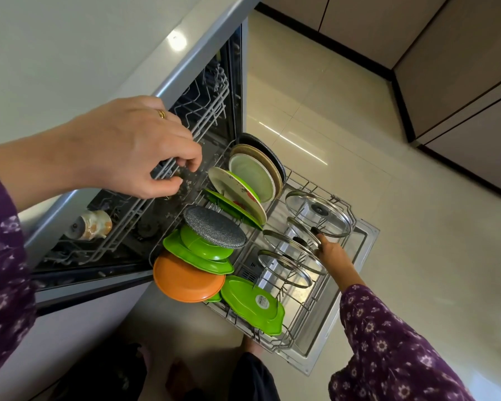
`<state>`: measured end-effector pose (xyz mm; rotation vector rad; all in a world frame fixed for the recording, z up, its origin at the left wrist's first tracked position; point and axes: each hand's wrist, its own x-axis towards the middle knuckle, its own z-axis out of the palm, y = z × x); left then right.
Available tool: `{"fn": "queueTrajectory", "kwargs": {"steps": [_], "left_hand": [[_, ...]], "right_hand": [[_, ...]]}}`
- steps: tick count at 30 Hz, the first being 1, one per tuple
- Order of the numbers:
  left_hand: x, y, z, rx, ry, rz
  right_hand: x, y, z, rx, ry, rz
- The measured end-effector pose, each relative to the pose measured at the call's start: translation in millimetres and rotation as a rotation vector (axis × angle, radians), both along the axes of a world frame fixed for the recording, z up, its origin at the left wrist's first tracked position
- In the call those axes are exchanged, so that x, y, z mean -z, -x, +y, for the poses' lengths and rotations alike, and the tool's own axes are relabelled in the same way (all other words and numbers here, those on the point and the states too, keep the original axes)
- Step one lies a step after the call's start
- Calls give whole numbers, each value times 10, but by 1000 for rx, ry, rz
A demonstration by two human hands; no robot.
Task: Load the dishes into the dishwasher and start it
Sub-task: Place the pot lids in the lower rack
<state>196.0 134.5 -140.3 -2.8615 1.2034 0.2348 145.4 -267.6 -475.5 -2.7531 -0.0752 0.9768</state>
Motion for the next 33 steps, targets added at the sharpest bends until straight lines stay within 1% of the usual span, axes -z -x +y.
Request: {"fn": "queueTrajectory", "kwargs": {"steps": [5, 15, 23, 26, 33], "left_hand": [[2, -10, 3, -9, -2, 16], [18, -5, 5, -12, 1, 0], [12, 0, 1, 2, 20, -31], [-1, -5, -2, 1, 15, -36], [8, 4, 0, 4, 35, -47]], "right_hand": [[72, 125, 26, -41, -8, 61], [82, 190, 97, 19, 7, 43], [51, 251, 137, 87, 44, -64], [47, 289, 150, 47, 73, -88], [23, 314, 138, -118, 158, -114]]}}
